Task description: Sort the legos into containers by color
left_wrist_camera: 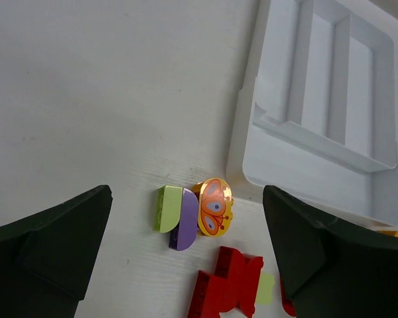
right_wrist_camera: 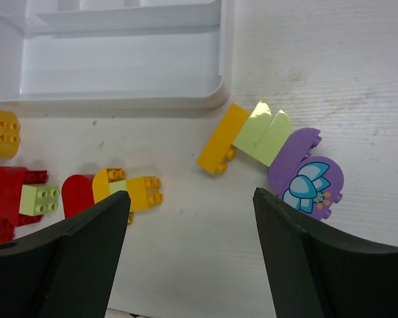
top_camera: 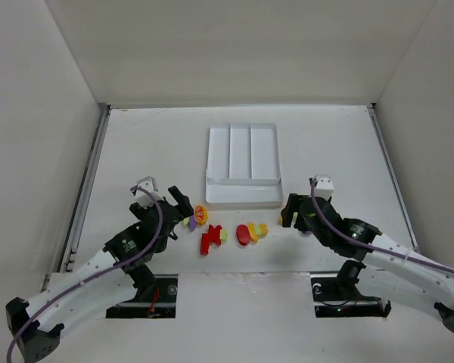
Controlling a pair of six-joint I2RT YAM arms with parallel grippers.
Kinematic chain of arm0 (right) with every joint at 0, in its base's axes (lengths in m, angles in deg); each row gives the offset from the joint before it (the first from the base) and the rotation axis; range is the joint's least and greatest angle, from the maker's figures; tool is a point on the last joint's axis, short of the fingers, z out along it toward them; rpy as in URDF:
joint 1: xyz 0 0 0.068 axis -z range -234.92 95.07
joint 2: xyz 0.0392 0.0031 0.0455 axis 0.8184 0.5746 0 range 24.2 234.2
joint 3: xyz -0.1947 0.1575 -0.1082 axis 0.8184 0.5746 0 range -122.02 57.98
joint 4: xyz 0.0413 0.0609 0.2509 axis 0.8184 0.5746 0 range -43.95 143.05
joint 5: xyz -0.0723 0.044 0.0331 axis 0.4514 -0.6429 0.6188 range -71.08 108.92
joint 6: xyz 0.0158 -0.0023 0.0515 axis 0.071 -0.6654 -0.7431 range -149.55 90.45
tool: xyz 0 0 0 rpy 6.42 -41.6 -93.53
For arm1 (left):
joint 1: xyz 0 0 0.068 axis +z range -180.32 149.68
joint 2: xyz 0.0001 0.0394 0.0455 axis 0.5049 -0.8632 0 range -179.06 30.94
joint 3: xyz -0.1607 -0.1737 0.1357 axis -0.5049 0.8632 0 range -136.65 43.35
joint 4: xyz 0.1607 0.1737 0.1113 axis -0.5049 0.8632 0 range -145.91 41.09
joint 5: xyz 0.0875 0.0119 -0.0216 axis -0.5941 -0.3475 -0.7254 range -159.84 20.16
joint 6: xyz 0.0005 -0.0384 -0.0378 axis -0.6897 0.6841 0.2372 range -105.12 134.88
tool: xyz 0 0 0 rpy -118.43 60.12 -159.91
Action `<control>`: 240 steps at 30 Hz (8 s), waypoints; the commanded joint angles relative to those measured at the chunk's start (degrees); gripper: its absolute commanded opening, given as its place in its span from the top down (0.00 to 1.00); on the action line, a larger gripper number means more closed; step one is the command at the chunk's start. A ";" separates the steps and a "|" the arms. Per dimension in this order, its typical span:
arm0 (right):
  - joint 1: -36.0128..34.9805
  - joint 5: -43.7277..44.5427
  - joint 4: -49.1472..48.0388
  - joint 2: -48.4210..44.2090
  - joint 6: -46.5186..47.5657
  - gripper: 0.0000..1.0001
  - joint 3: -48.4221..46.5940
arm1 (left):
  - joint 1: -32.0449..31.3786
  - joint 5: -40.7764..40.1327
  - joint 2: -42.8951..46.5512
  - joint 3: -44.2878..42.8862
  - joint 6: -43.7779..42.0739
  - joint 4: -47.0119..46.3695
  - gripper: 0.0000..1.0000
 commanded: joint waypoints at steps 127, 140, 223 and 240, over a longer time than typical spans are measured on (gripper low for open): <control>-3.72 -19.56 -16.09 24.14 9.14 0.42 -16.02 | 0.74 39.18 -27.83 -4.82 17.68 -34.06 0.42; -4.24 -20.87 -18.20 24.31 8.00 0.42 -15.40 | 0.22 39.00 -29.67 -4.47 18.64 -36.08 0.67; 10.52 -51.98 -77.52 22.55 -26.45 0.26 4.11 | 12.96 55.70 -7.44 8.45 33.24 -54.45 0.87; 16.49 -52.95 -79.11 22.21 -28.48 0.65 7.01 | 14.01 56.49 -6.03 10.12 32.80 -54.19 0.92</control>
